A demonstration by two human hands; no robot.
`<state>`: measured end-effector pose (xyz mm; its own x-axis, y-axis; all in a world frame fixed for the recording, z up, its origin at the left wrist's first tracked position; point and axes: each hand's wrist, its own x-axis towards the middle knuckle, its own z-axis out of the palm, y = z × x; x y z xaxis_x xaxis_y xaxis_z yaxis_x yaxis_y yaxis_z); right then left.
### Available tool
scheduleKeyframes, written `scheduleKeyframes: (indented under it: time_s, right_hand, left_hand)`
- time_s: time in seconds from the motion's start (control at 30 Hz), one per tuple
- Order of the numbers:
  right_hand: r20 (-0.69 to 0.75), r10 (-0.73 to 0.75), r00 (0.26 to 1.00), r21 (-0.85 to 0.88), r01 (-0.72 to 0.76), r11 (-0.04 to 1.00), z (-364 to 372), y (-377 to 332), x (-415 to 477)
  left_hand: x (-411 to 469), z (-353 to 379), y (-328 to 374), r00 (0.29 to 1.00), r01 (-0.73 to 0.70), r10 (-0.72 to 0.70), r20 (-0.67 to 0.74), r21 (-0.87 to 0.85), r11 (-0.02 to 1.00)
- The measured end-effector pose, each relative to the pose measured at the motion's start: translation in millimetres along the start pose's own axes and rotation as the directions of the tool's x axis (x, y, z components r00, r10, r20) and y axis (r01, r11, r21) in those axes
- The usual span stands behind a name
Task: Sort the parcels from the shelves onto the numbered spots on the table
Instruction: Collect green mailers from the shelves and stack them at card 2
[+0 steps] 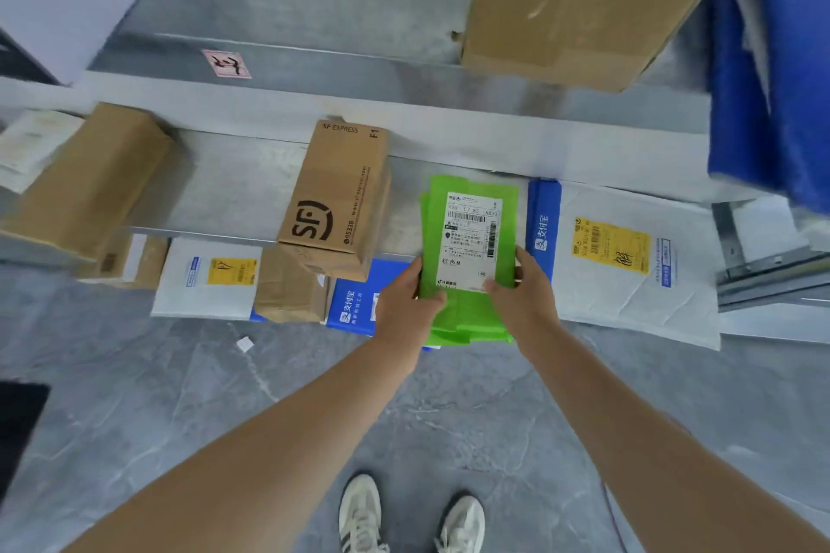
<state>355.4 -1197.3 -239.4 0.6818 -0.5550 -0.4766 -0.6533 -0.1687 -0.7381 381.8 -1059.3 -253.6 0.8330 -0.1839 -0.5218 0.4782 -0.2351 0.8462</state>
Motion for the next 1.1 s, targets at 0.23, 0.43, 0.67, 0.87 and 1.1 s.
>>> scheduleKeyframes:
  time_s: [0.23, 0.43, 0.67, 0.87, 1.1]
  right_hand:
    - [-0.005, -0.099, 0.995, 0.036, 0.099, 0.994, -37, -25, -119]
    - [0.055, -0.172, 0.984, 0.045, 0.170, 0.984, -55, -27, -206]
    - [0.041, -0.335, 0.941, 0.085, 0.331, 0.940, -111, -38, -303]
    - [0.022, -0.520, 0.854, 0.191, 0.507, 0.841, -145, -91, -411]
    - [0.105, -0.725, 0.681, 0.324, 0.666, 0.672, -129, -166, -525]
  left_hand:
    - [-103, -41, 38, 0.997, 0.029, -0.043, -0.071, -0.192, 0.981]
    - [-203, -68, 52, 0.991, -0.036, -0.001, -0.133, -0.278, 0.960]
    - [-320, -62, 77, 0.974, -0.156, 0.089, -0.206, -0.332, 0.930]
    - [-430, -97, 130, 0.921, -0.348, 0.254, -0.296, -0.333, 0.876]
    - [-530, -186, 169, 0.810, -0.555, 0.387, -0.441, -0.361, 0.749]
